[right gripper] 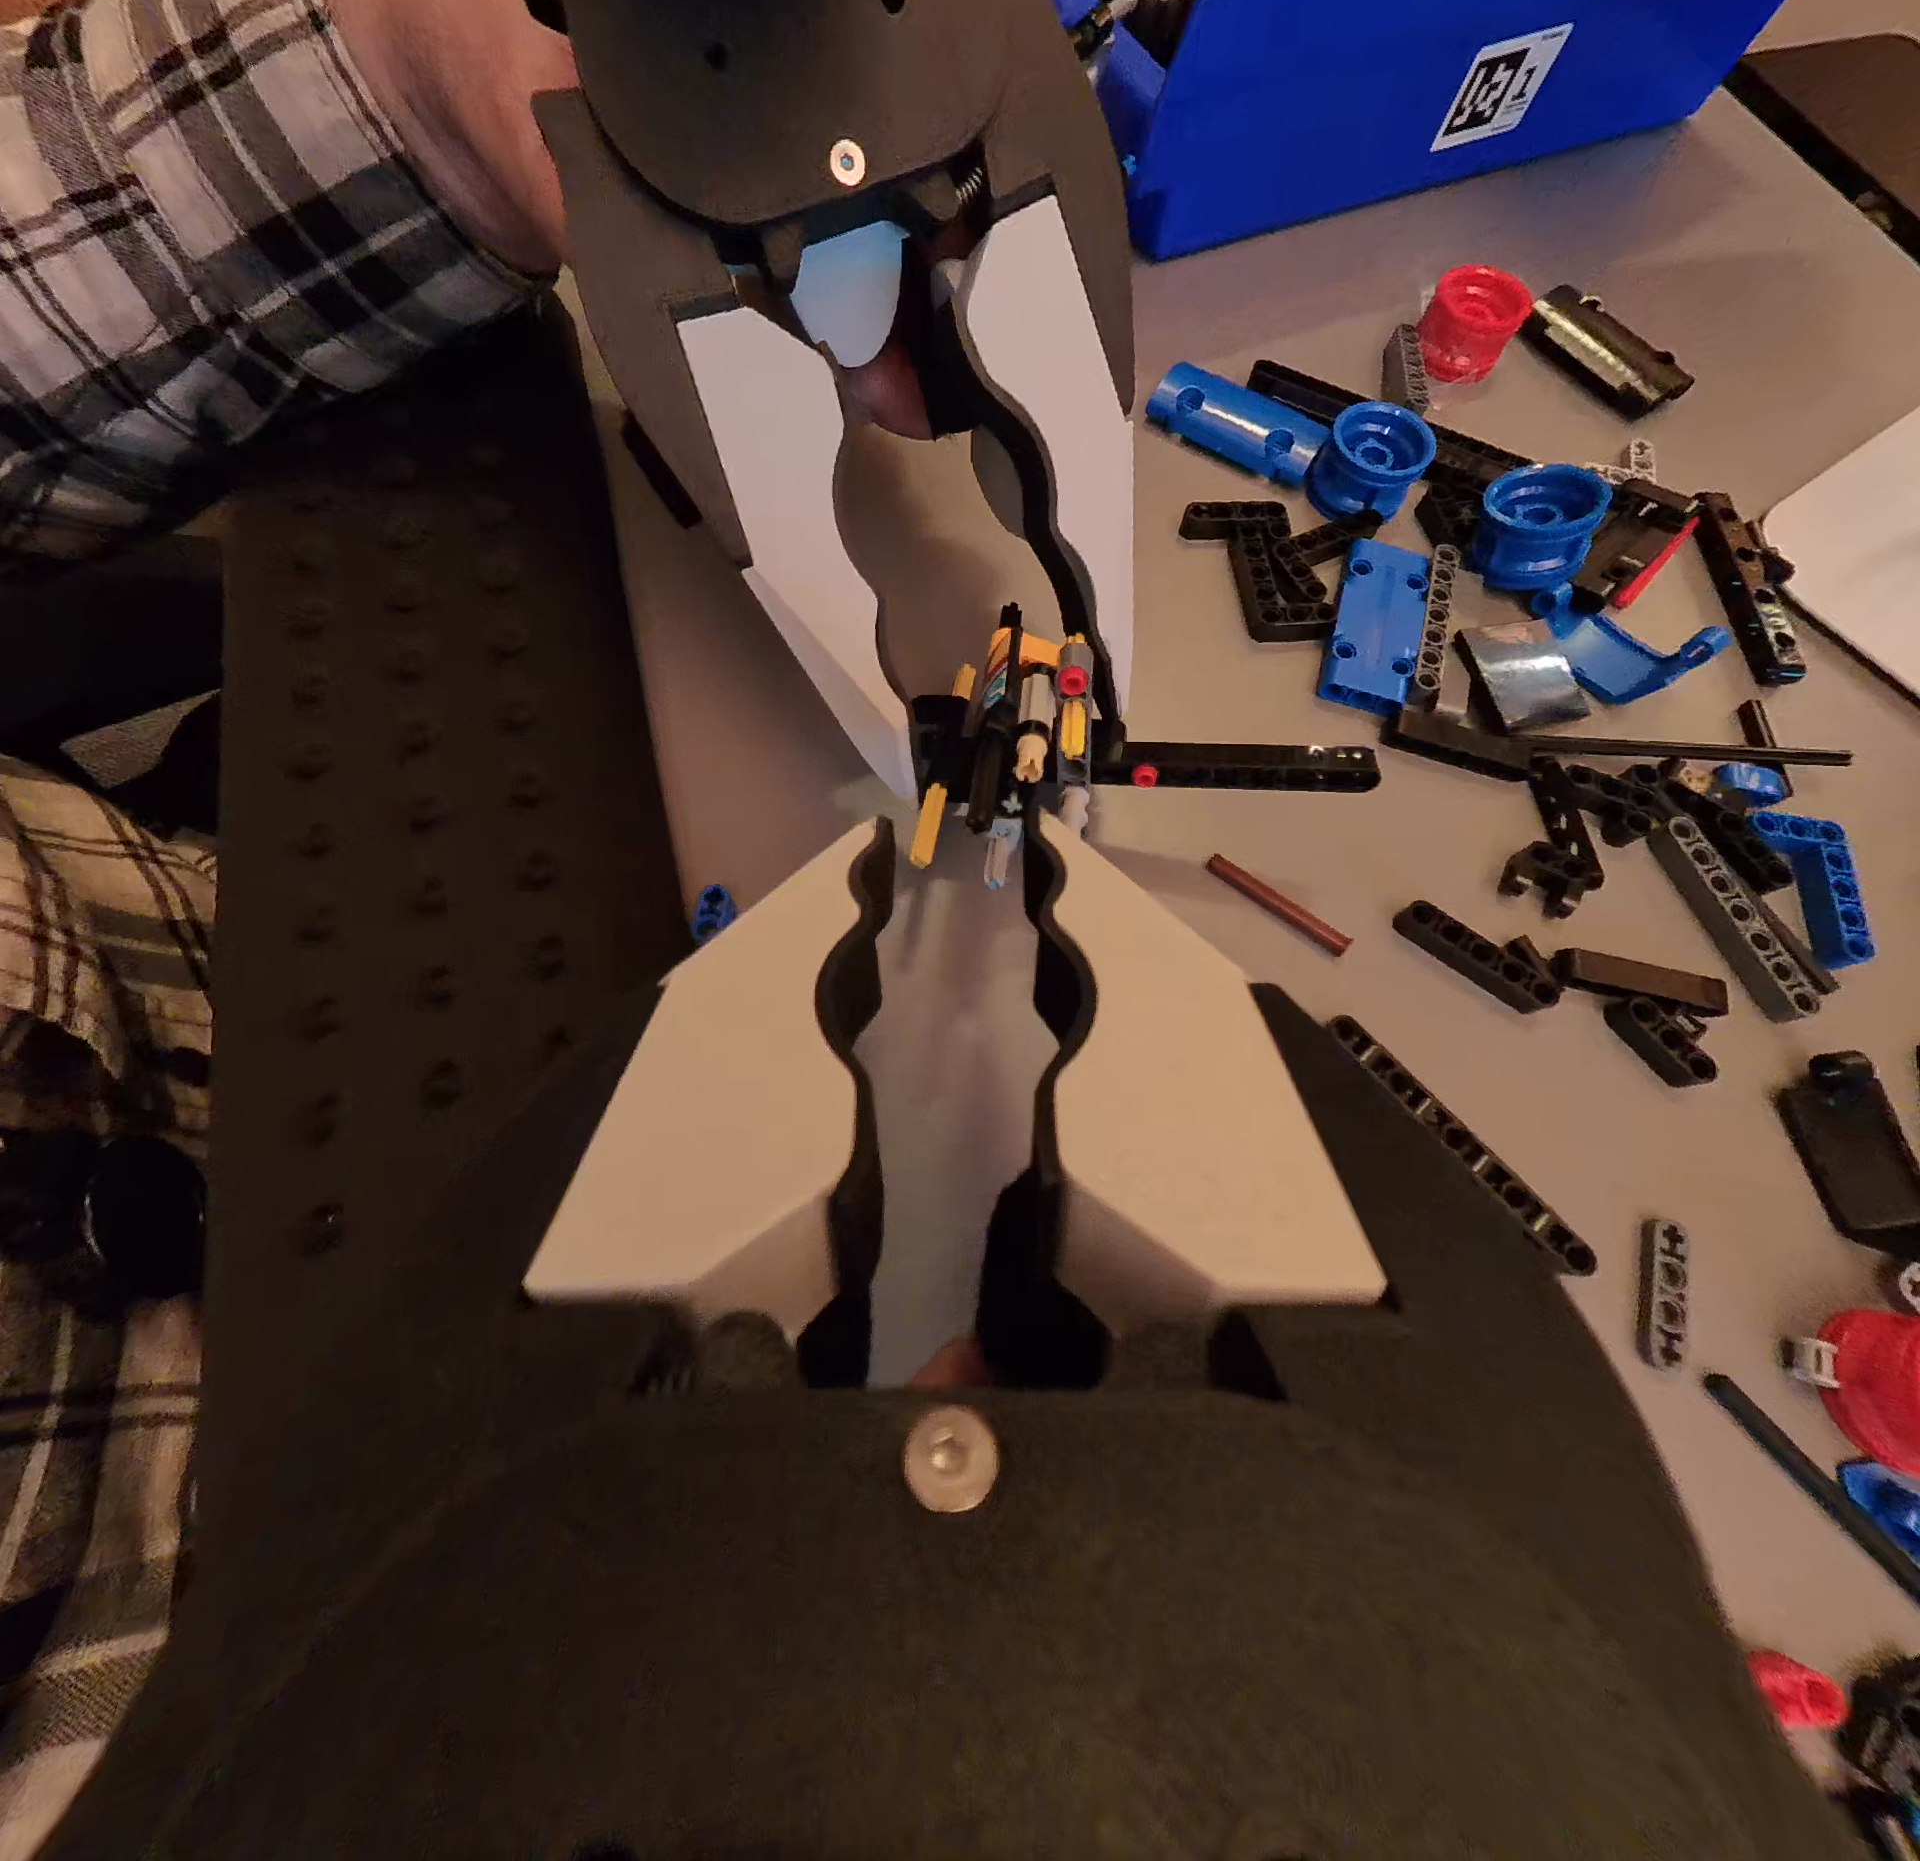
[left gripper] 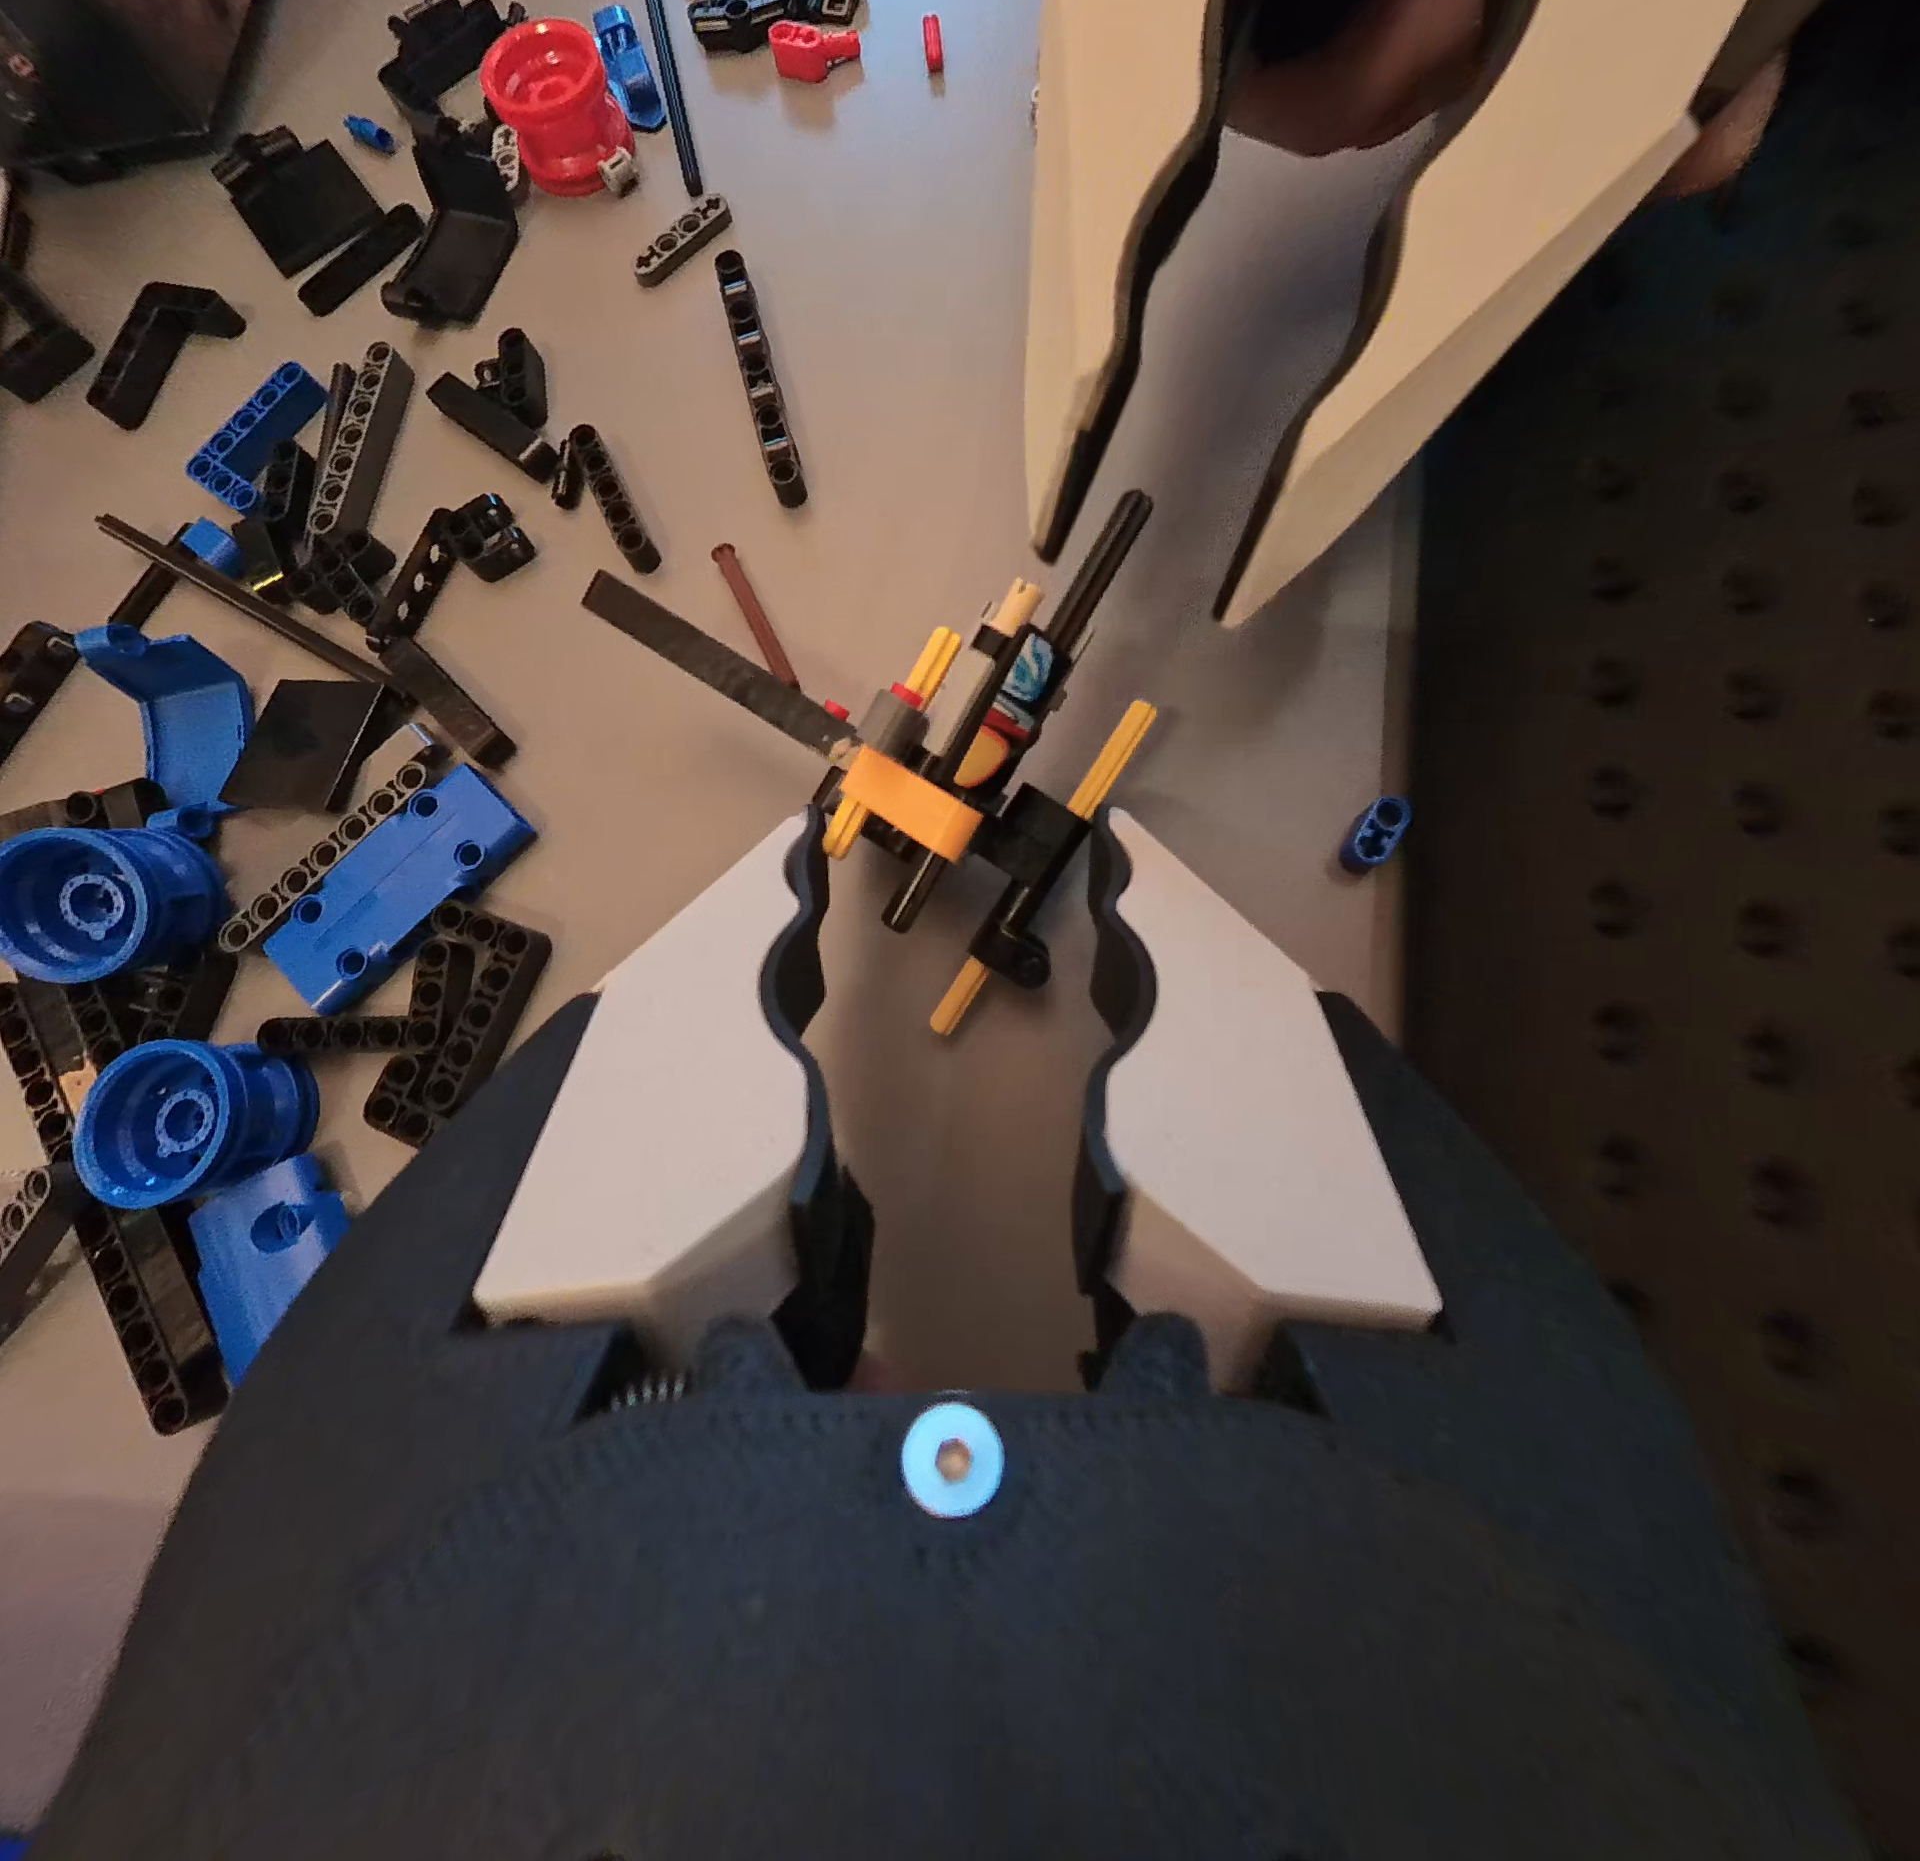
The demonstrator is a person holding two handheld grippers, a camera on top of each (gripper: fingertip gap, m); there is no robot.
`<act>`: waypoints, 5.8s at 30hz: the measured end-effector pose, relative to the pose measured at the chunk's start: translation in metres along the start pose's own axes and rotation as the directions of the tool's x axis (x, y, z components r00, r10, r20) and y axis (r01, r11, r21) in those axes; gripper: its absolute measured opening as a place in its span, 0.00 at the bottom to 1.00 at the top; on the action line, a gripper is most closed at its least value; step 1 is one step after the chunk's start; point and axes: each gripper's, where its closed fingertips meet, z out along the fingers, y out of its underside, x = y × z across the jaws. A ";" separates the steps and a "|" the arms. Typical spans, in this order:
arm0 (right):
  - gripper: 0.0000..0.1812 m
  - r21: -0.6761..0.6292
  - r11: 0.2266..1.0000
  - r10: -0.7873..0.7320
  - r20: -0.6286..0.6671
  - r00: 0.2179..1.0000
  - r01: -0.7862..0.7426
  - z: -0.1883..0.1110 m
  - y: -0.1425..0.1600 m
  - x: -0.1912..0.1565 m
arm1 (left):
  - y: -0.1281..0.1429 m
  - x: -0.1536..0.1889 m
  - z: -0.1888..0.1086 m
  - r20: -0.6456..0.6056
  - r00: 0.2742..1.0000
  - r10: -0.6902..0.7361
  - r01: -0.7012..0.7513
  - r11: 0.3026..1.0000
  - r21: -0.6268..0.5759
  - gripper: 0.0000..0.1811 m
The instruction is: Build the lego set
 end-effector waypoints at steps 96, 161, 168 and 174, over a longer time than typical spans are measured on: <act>0.20 -0.050 0.637 -0.653 -0.565 0.504 0.769 -0.027 -0.057 0.067 | -0.072 0.024 -0.056 -0.548 0.824 -0.143 0.425 0.796 0.431 0.18; 0.03 0.075 0.869 -0.420 -0.413 0.808 0.489 -0.017 -0.029 0.088 | -0.077 -0.018 -0.067 -0.306 0.935 -0.181 0.335 0.737 0.588 0.27; 0.03 0.175 0.946 -0.218 -0.275 0.936 0.272 -0.014 -0.024 0.087 | -0.077 -0.023 -0.064 -0.242 0.953 -0.182 0.294 0.751 0.592 0.27; 0.03 0.259 0.965 -0.017 -0.095 0.995 0.041 -0.015 -0.026 0.081 | -0.078 -0.029 -0.062 -0.196 0.961 -0.193 0.273 0.753 0.598 0.26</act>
